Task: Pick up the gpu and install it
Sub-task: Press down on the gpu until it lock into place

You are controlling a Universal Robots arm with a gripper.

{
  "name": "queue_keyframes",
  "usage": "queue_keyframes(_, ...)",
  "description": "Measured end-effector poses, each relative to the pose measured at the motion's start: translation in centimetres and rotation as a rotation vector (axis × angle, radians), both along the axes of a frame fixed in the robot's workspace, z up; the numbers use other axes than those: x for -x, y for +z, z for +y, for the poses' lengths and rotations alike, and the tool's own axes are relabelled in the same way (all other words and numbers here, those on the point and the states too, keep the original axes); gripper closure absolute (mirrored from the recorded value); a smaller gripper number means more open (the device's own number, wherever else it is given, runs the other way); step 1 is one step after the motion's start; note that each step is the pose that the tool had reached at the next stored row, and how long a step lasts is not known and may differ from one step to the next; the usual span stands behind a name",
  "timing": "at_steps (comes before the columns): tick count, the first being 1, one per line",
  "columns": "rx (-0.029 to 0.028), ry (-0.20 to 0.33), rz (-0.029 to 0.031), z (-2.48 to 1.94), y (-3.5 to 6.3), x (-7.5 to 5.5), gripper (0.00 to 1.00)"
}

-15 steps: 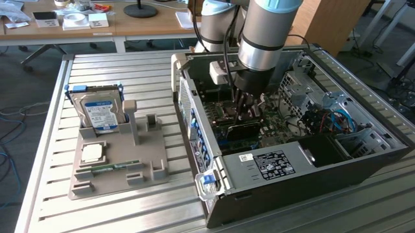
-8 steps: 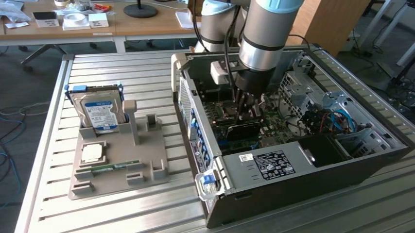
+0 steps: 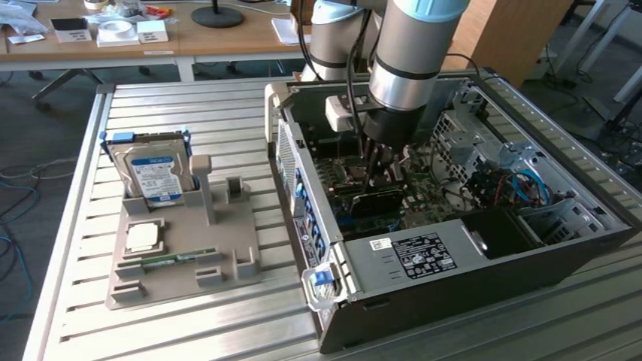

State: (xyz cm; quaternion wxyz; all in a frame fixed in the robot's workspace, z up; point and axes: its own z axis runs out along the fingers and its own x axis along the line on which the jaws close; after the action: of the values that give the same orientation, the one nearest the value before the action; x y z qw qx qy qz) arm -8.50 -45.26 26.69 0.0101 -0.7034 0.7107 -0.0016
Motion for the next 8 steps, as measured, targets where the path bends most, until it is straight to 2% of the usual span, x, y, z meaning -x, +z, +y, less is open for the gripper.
queue_keyframes(8, 0.0000, 0.000, 0.0000, 0.09, -0.09, 0.01, 0.89)
